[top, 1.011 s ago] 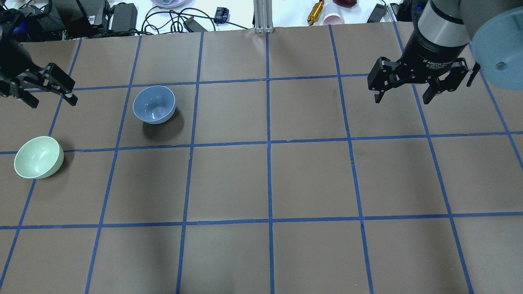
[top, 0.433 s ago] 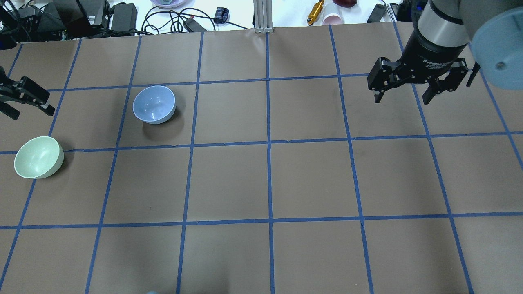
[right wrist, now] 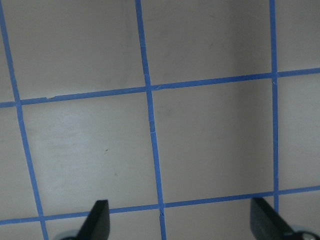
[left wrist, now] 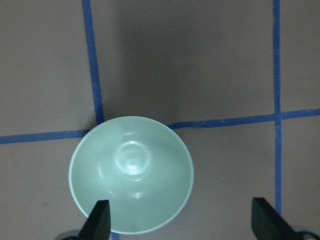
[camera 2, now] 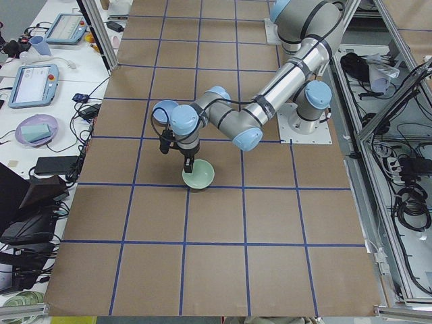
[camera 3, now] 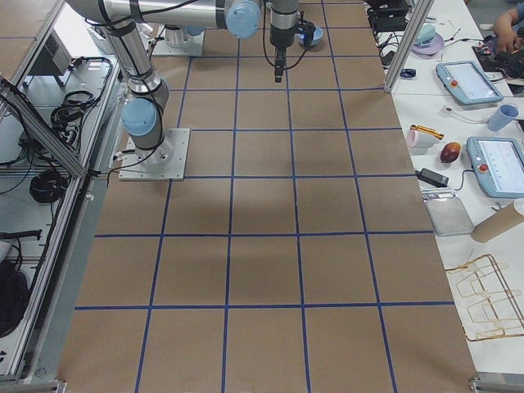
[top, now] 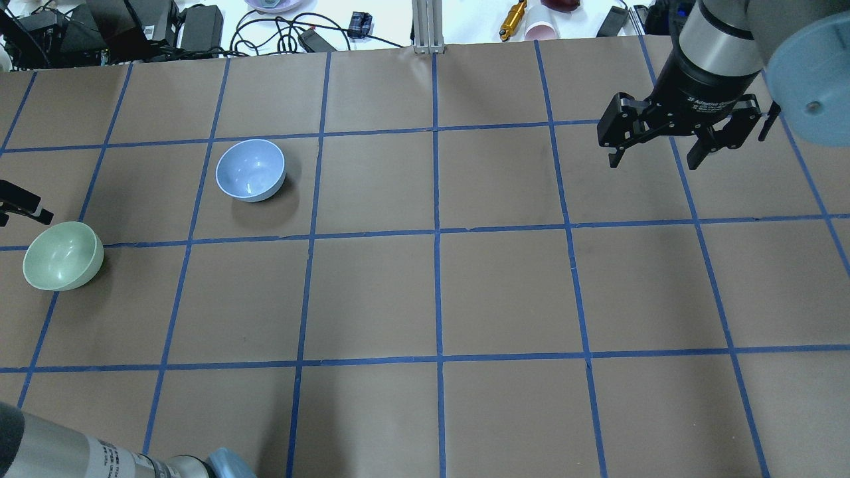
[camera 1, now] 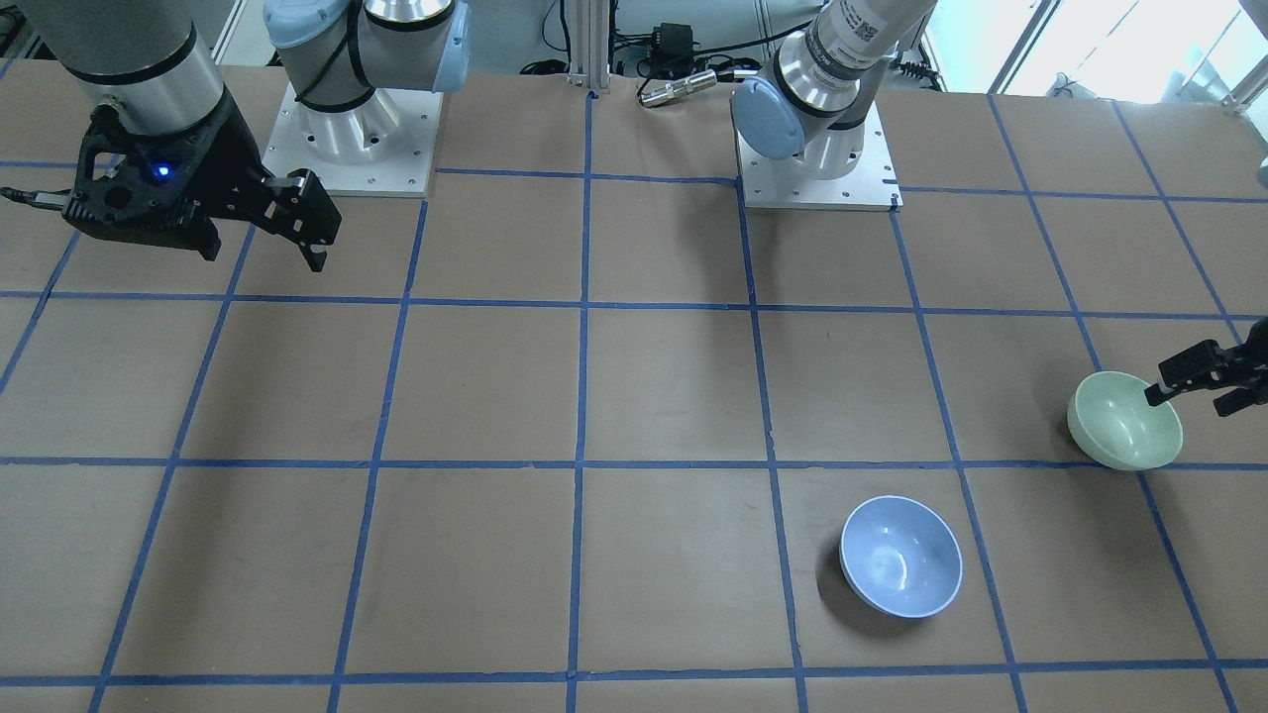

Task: Stack green bowl on blue bowl
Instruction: 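Lower the open left gripper onto the rim of the pale green bowl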

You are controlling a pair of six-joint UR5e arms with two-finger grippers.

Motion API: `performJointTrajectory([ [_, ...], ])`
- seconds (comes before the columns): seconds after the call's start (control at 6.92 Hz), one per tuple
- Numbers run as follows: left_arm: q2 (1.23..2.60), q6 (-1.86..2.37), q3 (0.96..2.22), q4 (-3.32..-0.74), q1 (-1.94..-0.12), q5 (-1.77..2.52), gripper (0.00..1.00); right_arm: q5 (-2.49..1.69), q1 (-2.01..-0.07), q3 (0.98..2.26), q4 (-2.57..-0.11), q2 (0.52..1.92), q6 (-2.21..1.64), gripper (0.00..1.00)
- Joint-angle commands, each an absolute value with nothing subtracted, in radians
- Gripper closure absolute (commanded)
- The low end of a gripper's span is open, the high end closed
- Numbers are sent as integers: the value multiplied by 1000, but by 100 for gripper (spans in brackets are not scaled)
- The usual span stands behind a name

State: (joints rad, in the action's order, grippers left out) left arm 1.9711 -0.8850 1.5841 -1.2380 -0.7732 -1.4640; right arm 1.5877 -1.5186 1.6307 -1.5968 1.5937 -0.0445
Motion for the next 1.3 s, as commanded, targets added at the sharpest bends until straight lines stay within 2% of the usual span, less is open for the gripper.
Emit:
performJointTrajectory([
  [0.0, 2061, -975, 1583, -1166, -701, -1409, 0, 1588, -1519, 1632, -1597, 1594, -44, 0],
  [0.58, 2132, -1042, 1588, -1129, -683, -1397, 0, 1586, -1519, 1631, -1597, 1594, -44, 0],
  [1.16, 2146, -1078, 1611, -1129, -672, -1413, 0, 1588, -1519, 1631, -1597, 1594, -44, 0],
])
